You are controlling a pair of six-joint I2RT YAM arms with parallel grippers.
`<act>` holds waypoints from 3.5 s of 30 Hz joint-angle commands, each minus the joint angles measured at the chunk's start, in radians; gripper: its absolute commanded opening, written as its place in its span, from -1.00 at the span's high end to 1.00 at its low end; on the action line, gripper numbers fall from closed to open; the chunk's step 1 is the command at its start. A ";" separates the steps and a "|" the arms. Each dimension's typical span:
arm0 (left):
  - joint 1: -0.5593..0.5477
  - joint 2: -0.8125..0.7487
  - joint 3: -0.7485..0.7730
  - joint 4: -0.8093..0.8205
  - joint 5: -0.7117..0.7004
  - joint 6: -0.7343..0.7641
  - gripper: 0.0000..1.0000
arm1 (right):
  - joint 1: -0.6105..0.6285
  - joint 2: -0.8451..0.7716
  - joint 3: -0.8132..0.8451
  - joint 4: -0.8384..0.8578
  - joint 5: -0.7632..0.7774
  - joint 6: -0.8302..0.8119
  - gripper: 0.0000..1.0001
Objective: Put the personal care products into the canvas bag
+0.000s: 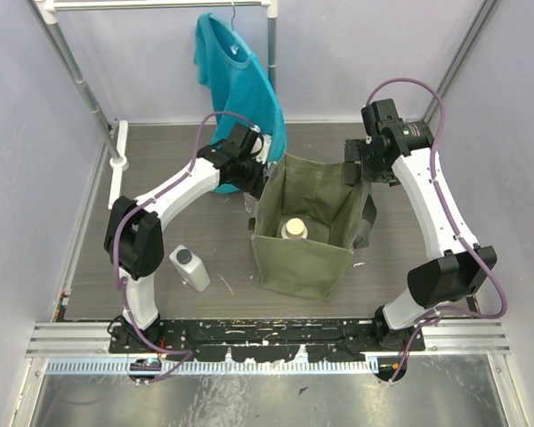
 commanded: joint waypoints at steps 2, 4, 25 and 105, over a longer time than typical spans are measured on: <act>0.006 0.017 -0.018 0.038 0.021 -0.006 -0.54 | -0.002 0.004 0.048 0.017 0.005 0.016 -1.00; 0.005 0.023 -0.021 0.044 0.024 -0.008 -0.46 | -0.002 0.008 0.047 0.019 0.003 0.015 -1.00; 0.029 -0.248 -0.226 -0.004 -0.068 -0.018 0.45 | -0.001 0.012 0.023 0.034 -0.014 -0.002 -1.00; -0.365 -0.093 0.051 0.331 -0.045 0.000 0.69 | -0.002 -0.081 0.017 -0.008 0.025 0.008 -1.00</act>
